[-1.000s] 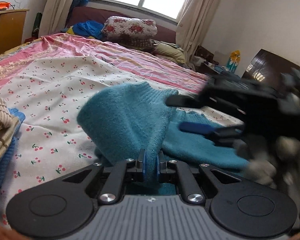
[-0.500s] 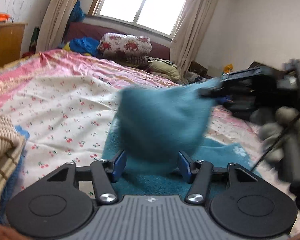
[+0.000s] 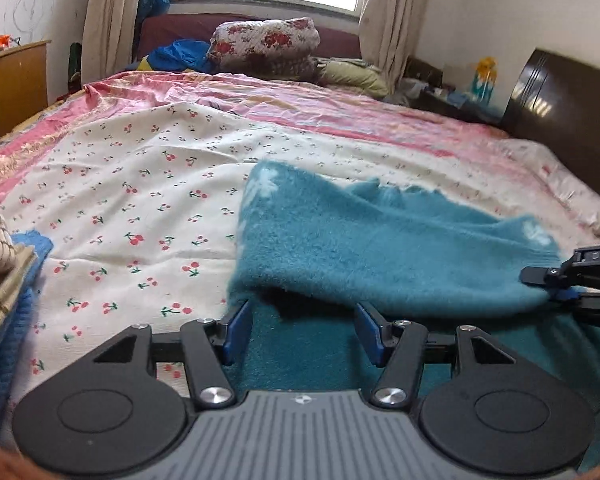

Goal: Fold small clothes

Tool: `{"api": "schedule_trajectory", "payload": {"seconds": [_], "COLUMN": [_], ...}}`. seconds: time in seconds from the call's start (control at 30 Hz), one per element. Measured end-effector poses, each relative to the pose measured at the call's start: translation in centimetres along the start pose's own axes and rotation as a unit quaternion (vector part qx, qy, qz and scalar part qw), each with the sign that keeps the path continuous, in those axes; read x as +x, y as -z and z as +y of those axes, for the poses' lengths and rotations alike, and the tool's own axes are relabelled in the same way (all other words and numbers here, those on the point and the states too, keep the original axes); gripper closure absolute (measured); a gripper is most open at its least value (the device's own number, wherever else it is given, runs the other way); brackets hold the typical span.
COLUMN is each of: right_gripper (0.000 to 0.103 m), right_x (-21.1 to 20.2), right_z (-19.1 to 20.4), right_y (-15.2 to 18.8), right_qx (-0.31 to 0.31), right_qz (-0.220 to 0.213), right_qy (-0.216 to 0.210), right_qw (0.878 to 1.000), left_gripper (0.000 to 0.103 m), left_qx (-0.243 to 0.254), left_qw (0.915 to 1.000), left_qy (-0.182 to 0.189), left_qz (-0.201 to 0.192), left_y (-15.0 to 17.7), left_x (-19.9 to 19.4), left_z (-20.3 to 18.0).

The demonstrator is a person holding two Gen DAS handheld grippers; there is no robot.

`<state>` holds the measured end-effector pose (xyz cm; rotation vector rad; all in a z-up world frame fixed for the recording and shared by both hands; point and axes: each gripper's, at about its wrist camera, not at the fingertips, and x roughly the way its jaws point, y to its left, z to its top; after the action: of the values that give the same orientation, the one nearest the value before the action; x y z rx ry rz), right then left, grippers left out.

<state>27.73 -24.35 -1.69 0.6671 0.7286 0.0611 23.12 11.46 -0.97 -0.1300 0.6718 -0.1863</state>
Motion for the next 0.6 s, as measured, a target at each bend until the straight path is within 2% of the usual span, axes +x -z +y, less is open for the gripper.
{"api": "schedule_trajectory", "payload": {"seconds": [0.07,0.13,0.17,0.23,0.3,0.4,0.6], "right_gripper": [0.078,0.071,0.070,0.072,0.082,0.088,0.090], "right_x": [-0.3,-0.6,-0.8,-0.2,0.3,0.8,-1.1], "right_z": [-0.5,-0.5,-0.4,0.2,0.7,1.3,3.3], "right_y": [0.0,-0.3,-0.6,-1.5,-2.5,-3.6,-5.2], "right_qx": [0.003,0.002,0.000,-0.008,-0.025,-0.039,-0.050], "right_qz": [-0.005,-0.013,-0.019,-0.035,-0.032,-0.026,-0.089], "right_qy": [-0.011,-0.017,-0.017,-0.013,0.000,-0.001,-0.082], "right_qw": [1.000,1.000,1.000,0.999,0.999,0.999,0.991], "left_gripper": [0.041,0.041,0.041,0.041,0.042,0.042,0.042], "left_qx": [0.008,0.013,0.011,-0.015,-0.032,-0.018,-0.025], "left_qw": [0.9999,0.9984,0.9976,0.9977,0.9973,0.9977,0.9964], "left_qy": [-0.014,-0.055,-0.069,-0.066,-0.063,-0.065,-0.058], "left_qz": [0.001,-0.004,-0.003,0.011,0.016,-0.011,-0.057], "left_y": [-0.2,-0.3,-0.4,-0.6,-0.6,-1.1,-2.4], "left_x": [0.0,0.2,0.5,1.2,1.3,0.6,0.2], "left_z": [-0.1,-0.1,0.2,1.1,1.5,1.0,0.5]}}
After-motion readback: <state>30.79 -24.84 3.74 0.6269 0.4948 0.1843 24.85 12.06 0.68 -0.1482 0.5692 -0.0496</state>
